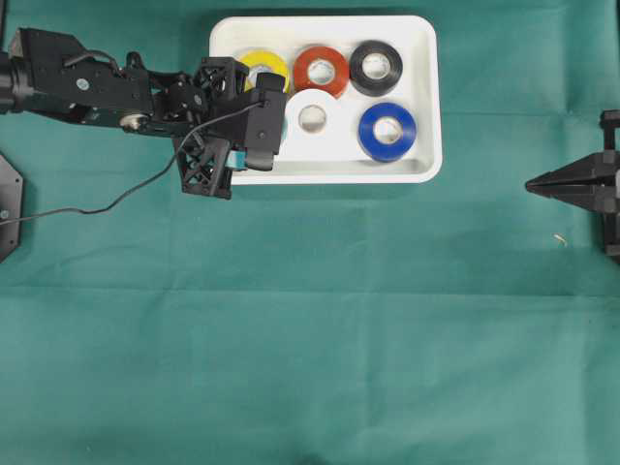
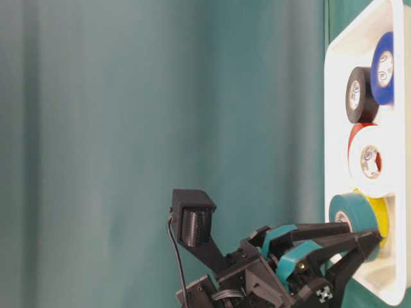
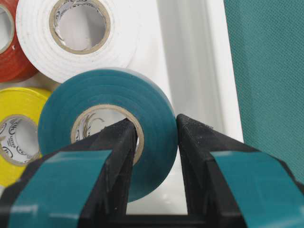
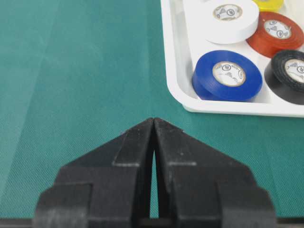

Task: Put the tape into the white case with the left arm.
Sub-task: 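Lift the teal roll and carry it into the case's lower left, then open the left gripper and withdraw it to the left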

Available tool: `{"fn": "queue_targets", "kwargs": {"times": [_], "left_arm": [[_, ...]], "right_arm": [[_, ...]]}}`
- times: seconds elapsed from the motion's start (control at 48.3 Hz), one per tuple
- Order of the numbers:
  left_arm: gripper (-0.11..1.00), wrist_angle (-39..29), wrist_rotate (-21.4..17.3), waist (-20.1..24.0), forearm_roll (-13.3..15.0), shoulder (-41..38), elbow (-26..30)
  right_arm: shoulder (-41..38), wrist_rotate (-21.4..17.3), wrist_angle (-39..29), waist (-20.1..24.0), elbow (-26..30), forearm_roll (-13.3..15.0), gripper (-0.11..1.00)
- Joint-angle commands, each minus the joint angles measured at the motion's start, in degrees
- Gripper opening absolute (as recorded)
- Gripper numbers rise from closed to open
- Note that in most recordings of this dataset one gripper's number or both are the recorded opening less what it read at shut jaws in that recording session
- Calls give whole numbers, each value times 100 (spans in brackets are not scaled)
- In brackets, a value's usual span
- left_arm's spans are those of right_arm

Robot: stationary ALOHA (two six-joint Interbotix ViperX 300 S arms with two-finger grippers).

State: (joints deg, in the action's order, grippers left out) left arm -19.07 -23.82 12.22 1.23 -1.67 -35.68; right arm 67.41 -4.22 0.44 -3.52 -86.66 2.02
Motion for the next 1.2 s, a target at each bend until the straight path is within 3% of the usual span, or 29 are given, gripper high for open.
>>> {"fn": "queue_targets", "kwargs": {"times": [0.0,0.041,0.228,0.29,0.414,0.745,1.18], "left_arm": [[26,9,9,18,-9,70,79],[29,9,9,18,-9,70,70],[83,9,9,9,0,114,18],[92,9,9,0,0,149,18],[85,9,18,-35,0,220,18],[85,9,123,-510,18,580,-26],[85,9,1107,-1485,18,1002,-316]], "right_arm": [[-88,-9,62,-18,62,0,-9],[-88,-9,62,-18,62,0,-9],[-79,-9,62,-18,62,0,-9],[-79,-9,62,-18,62,9,-9],[-79,-9,62,-18,62,9,-9],[-79,-9,62,-18,62,0,-9],[-79,-9,62,-9,62,0,-9]]}}
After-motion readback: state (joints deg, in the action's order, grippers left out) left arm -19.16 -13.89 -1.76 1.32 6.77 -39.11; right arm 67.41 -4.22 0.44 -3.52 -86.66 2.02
